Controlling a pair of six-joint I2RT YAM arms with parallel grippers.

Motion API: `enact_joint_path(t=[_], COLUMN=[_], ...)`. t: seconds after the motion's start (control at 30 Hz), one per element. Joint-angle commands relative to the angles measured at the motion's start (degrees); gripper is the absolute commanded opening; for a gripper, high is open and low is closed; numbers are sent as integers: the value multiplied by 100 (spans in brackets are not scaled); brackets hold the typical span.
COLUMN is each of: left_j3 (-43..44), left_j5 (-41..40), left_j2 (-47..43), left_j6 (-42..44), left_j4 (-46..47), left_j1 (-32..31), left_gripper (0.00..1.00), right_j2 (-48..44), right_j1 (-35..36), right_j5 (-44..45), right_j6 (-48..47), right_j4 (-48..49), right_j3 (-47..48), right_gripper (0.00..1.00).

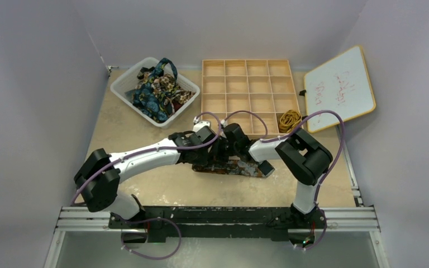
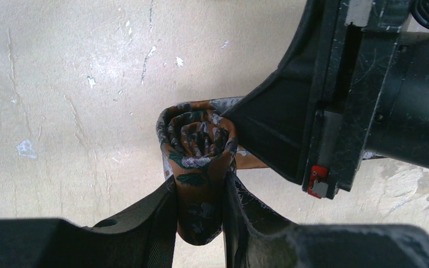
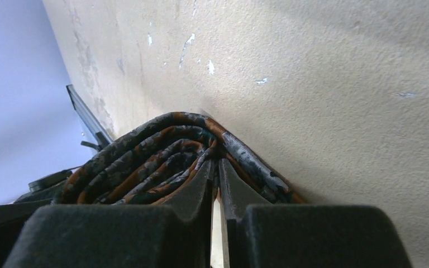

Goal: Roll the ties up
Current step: Roll the tie at the center of the board.

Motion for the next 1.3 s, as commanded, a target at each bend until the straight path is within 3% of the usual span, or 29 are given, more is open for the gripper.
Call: enact_joint_path(t=[0.0, 0.17, 0.57, 1.0, 1.27], left_j3=[383, 646, 1052, 1232, 1434], left_j5=[-255, -615, -1011, 214, 547], left_j2=[270, 642, 1166, 1434, 1641], left_j6=[78, 39, -97, 880, 746], left_j4=[-97, -456, -848, 5, 108], left_j1=[-150, -375, -656, -699, -699], left_gripper=[30, 30, 32, 52, 56], right_j2=[19, -105, -1505, -2289, -2564], right_j1=[19, -8, -544, -1021, -1053], right_j5=[-303, -368, 955, 1217, 1002], right_j6=[130, 163, 158, 94, 6], right_j4=[300, 76, -968, -1129, -1053], right_j3=[110, 98, -591, -1260, -1499], right_gripper=[9, 9, 17, 23, 30])
